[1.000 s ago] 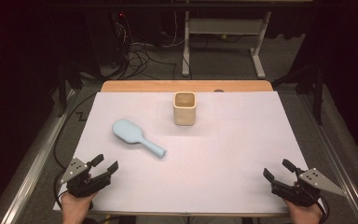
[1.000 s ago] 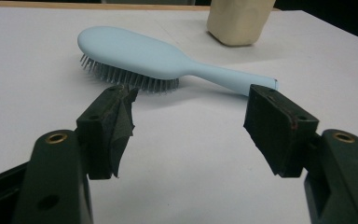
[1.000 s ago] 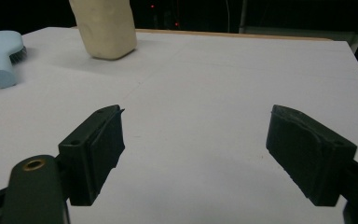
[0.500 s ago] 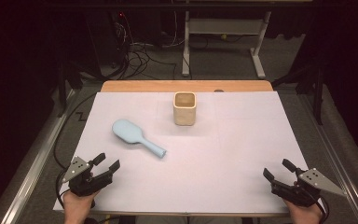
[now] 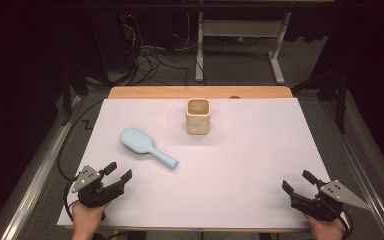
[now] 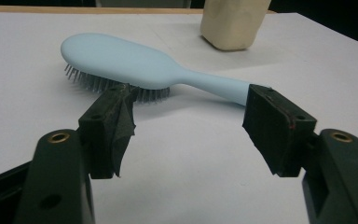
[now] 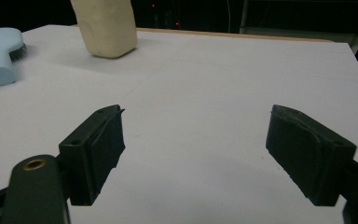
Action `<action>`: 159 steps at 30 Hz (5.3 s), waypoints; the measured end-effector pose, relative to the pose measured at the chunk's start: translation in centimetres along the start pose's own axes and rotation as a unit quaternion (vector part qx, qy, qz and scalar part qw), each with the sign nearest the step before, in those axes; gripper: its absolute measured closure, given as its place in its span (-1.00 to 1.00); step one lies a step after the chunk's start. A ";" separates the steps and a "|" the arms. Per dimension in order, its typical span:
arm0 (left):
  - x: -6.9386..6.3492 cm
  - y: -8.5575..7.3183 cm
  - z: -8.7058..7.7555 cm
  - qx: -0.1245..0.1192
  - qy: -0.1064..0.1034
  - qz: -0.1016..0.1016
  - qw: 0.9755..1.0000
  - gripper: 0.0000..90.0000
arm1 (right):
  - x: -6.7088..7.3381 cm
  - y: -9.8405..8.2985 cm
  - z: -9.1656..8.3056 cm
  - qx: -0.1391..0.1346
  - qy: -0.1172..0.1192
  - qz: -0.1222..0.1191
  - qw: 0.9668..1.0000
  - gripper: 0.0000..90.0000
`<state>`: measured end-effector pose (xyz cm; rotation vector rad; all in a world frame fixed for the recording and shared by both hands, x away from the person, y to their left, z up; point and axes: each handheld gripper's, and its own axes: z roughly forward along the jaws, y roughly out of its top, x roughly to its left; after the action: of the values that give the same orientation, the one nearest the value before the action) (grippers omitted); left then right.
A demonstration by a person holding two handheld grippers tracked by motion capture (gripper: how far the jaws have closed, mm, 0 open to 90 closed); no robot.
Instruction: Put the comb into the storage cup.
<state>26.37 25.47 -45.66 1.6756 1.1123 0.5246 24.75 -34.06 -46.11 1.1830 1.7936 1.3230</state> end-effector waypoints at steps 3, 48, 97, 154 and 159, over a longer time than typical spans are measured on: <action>-0.2 0.1 0.3 0.001 -0.002 0.002 1.000 -0.25 | 0.0 0.0 0.0 0.001 0.000 -0.001 1.000 -0.56; -1.2 0.9 2.6 -0.003 -0.022 0.009 1.000 -0.25 | 0.0 0.0 0.1 -0.005 0.005 -0.005 1.000 -0.55; -3.4 3.6 7.0 0.008 -0.043 0.025 0.999 -0.21 | 0.1 0.0 0.2 -0.010 0.018 0.012 1.000 -0.55; -6.4 11.0 12.8 0.120 -0.029 0.050 0.991 -0.04 | 0.0 0.0 0.1 -0.011 0.021 0.015 1.000 -0.55; -6.1 12.2 13.3 0.163 -0.029 0.028 0.986 0.04 | 0.0 0.0 0.1 -0.013 0.019 0.012 1.000 -0.54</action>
<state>38.83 12.71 -38.83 1.9954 1.1569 0.3373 24.81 -34.04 -46.12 1.1761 1.7883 1.3878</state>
